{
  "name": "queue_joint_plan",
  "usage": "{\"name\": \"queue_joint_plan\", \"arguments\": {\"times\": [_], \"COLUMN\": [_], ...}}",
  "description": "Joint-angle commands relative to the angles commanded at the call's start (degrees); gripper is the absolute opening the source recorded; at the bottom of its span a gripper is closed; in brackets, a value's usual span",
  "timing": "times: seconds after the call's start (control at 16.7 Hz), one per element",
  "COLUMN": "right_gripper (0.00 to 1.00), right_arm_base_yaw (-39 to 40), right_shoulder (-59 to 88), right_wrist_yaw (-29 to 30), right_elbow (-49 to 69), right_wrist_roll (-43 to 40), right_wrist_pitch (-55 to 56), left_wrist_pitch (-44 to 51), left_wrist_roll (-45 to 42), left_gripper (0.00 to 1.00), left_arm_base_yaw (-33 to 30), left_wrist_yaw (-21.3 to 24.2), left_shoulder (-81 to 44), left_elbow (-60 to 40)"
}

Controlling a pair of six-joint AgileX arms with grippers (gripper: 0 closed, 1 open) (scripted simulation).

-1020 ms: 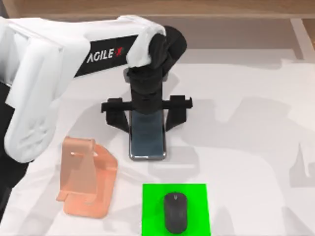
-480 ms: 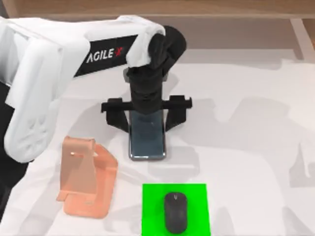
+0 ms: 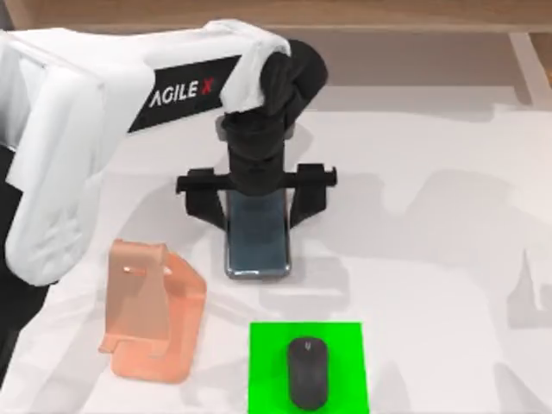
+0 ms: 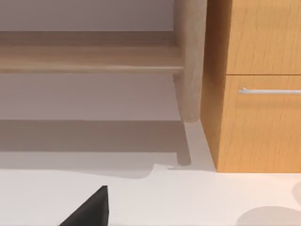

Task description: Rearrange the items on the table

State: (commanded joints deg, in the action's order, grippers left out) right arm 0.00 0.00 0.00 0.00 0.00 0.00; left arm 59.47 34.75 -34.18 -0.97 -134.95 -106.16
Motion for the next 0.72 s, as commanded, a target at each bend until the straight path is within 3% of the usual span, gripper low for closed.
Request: {"name": "queue_joint_plan", "arguments": {"times": [0.72], "right_gripper": [1.0], "right_arm_base_yaw": [0.0], "right_shoulder": [0.0], "right_wrist_yaw": [0.0], "right_elbow": [0.0], "right_wrist_roll": [0.0], "right_wrist_pitch": [0.0], "left_wrist_pitch": [3.17], "left_wrist_roll": [0.06], "left_gripper": [0.0], "left_arm_base_yaw": [-0.75], "left_wrist_yaw": [-0.84], "left_shoulder": [2.83], "left_elbow": [-1.36]}}
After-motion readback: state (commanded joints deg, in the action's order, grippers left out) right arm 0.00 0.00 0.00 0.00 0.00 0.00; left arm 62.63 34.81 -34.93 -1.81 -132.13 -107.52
